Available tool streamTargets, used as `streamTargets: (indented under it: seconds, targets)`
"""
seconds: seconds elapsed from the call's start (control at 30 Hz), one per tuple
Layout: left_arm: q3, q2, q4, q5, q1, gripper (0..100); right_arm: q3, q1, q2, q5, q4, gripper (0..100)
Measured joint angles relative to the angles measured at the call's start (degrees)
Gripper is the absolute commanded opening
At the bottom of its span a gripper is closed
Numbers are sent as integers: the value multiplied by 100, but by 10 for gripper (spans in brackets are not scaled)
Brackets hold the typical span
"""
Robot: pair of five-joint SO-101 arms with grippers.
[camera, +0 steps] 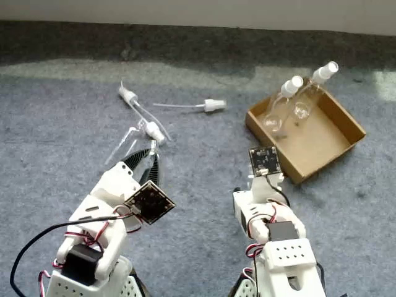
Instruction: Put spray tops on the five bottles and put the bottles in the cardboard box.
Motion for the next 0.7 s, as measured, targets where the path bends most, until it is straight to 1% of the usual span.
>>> streamTargets:
  seconds: [0.13,0.23,0.37,0.7]
  targets:
    - [-448,53,176,-211,0,5,9,0,-9,0,-9,128]
    - [-695,580,176,-431,-9,5,9,0,-9,0,-9,128]
    - [-1196,1785,176,-492,9,7,9,0,-9,0,-9,128]
    - [-3182,4844,176,-492,9,8,9,0,-9,0,-9,128]
